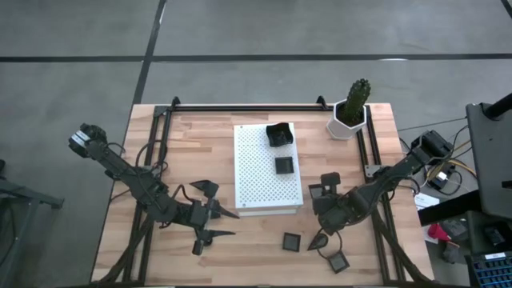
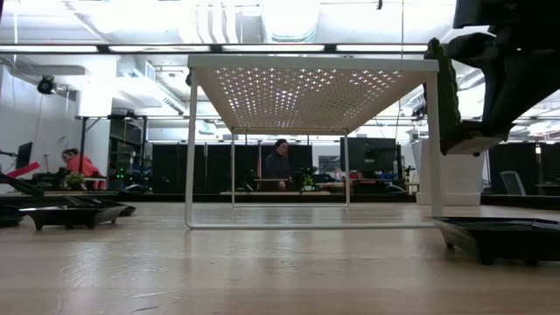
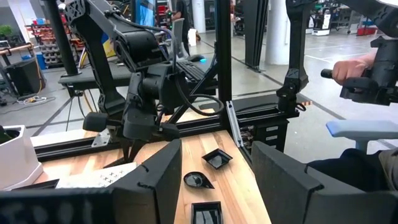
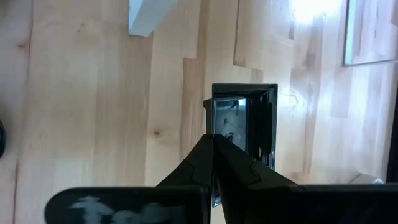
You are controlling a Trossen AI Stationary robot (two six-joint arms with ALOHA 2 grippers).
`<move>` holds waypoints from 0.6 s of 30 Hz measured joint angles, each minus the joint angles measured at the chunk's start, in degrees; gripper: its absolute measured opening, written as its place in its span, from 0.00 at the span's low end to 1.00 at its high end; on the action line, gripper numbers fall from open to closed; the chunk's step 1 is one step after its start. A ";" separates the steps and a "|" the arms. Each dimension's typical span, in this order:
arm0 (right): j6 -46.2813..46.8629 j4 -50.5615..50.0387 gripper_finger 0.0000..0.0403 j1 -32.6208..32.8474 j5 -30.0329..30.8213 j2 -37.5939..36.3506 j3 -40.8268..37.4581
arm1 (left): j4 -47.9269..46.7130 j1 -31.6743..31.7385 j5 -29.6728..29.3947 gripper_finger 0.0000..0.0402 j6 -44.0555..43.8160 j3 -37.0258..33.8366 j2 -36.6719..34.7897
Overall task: Pick & Place Mini shaped plates
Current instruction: Stack the black square plate on top of the black square plate on the shelf
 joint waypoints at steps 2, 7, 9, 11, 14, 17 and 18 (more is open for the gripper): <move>0.00 -0.04 0.02 0.00 -0.02 0.00 0.11 | 0.00 -0.01 0.00 0.47 0.00 0.00 0.00; 0.00 -0.06 0.02 0.00 -0.01 0.00 0.06 | 0.00 -0.02 0.00 0.47 0.00 0.00 0.00; 0.15 -0.68 0.02 0.00 -0.02 0.00 0.04 | 0.01 -0.02 0.00 0.47 0.00 0.00 0.00; 1.04 -2.09 0.02 0.00 0.00 0.00 0.28 | 0.02 -0.02 0.00 0.47 0.00 0.00 0.00; 2.24 -4.61 0.02 0.00 0.15 -0.01 1.23 | 0.00 -0.02 0.00 0.47 0.00 0.00 0.00; 2.97 -6.56 0.02 0.00 0.40 -0.04 2.15 | 0.02 -0.02 0.00 0.47 0.12 0.00 0.00; 2.95 -6.54 0.02 0.00 0.58 -0.07 2.49 | 0.00 -0.02 0.00 0.47 0.15 0.00 0.00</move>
